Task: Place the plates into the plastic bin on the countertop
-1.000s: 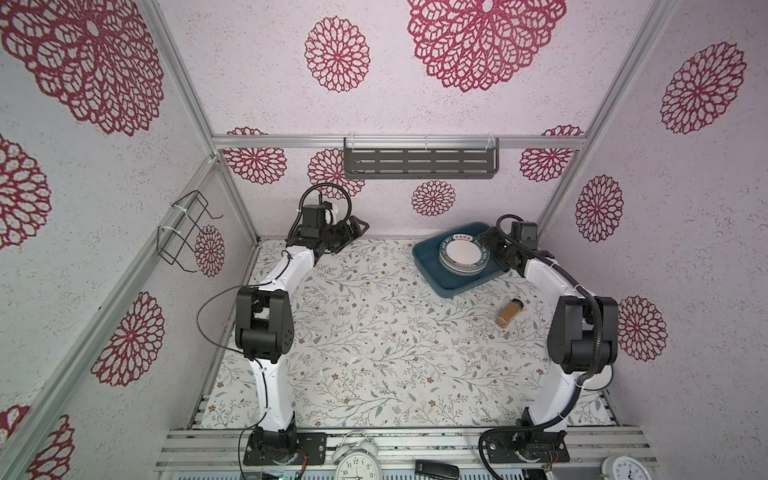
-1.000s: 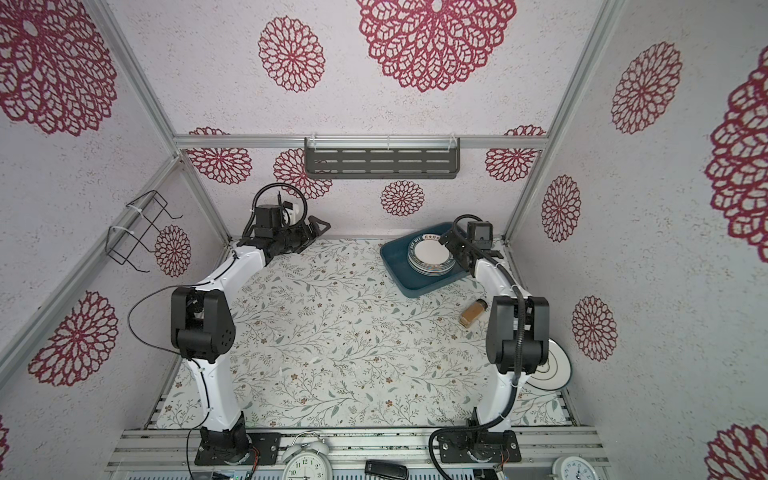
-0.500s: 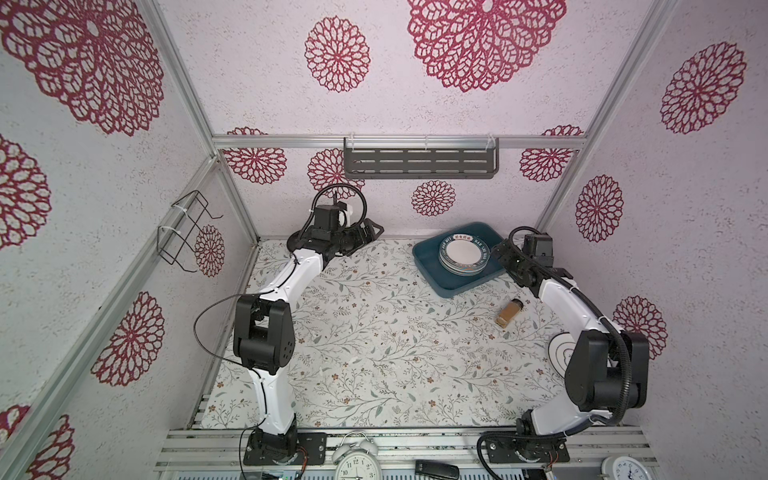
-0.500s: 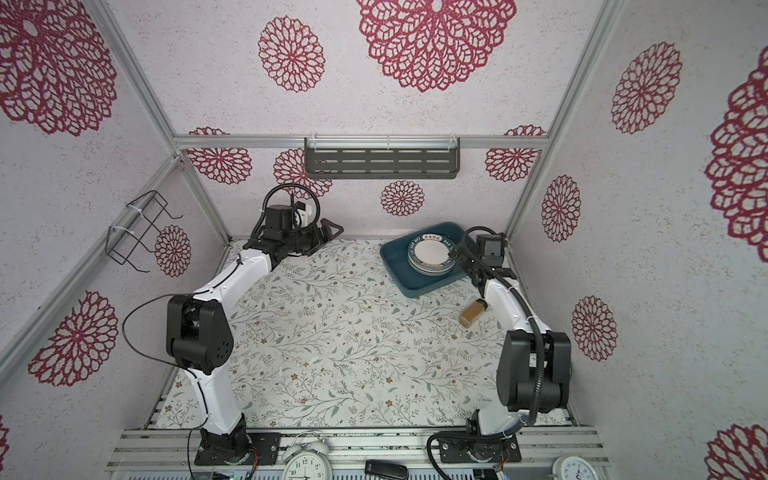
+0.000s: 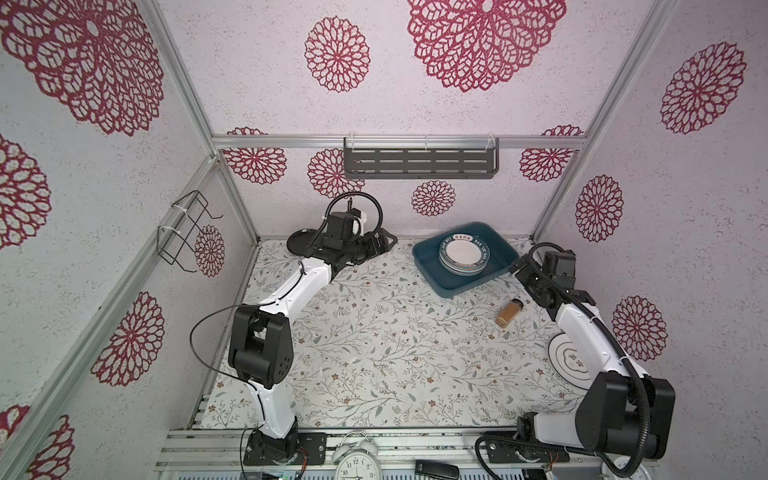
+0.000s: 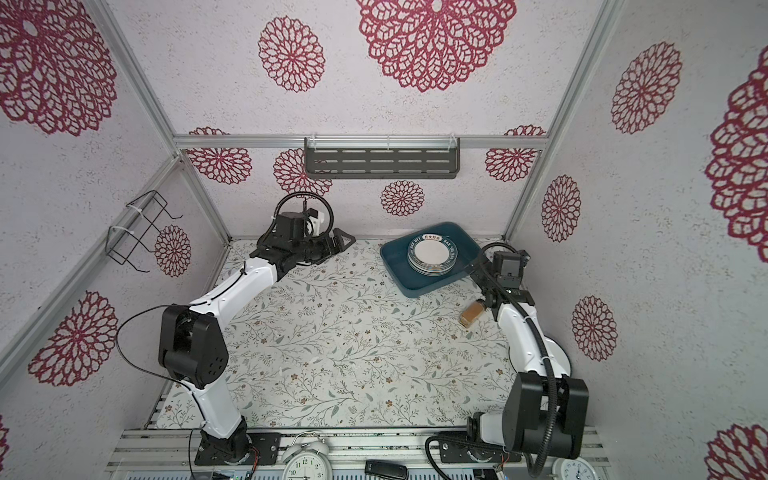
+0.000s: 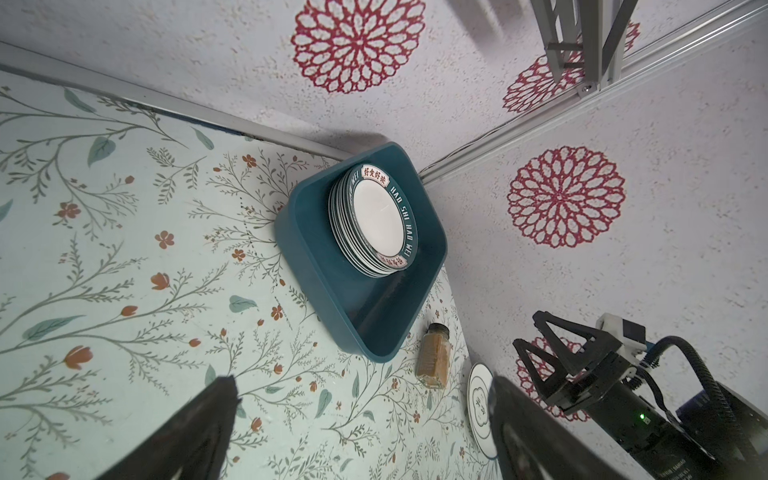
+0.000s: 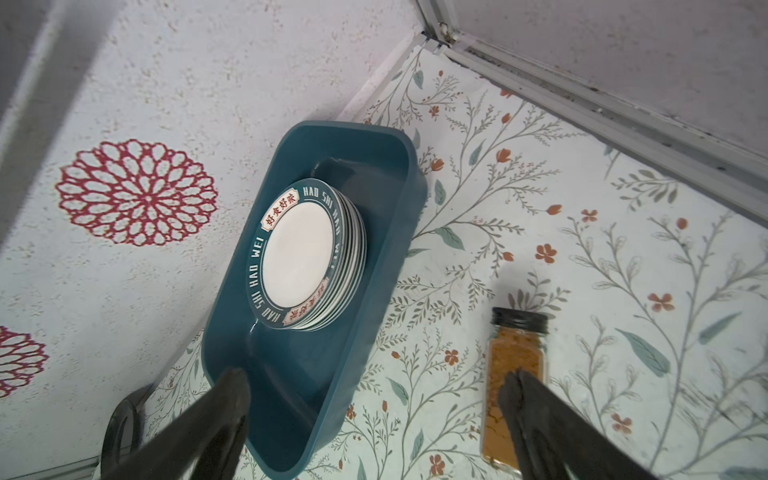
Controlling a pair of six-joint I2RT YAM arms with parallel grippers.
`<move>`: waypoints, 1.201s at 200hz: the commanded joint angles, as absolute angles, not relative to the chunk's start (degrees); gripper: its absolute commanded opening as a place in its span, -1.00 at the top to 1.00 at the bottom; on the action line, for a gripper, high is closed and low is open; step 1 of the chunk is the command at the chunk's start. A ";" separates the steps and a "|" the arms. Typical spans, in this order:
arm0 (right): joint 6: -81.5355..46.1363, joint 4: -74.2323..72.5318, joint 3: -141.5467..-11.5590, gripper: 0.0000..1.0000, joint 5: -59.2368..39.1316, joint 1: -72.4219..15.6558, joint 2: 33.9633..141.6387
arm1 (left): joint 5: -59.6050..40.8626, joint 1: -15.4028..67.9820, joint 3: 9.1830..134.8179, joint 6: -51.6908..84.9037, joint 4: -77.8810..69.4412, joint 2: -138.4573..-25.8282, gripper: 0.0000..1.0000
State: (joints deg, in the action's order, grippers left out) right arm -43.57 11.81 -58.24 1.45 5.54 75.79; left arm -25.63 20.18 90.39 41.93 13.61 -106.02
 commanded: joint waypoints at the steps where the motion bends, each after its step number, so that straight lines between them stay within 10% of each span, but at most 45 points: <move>1: -43.92 13.34 -56.87 -0.98 2.24 6.79 72.34 | -23.55 21.53 89.37 40.96 13.44 -102.76 -0.94; 240: -50.23 27.57 -36.06 -0.98 5.02 17.23 49.02 | -13.58 36.00 83.41 41.00 18.28 -94.87 -0.94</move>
State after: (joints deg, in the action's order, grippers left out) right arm -47.90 24.80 -37.17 3.31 15.49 50.94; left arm -15.49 34.76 84.27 41.74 17.85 -97.06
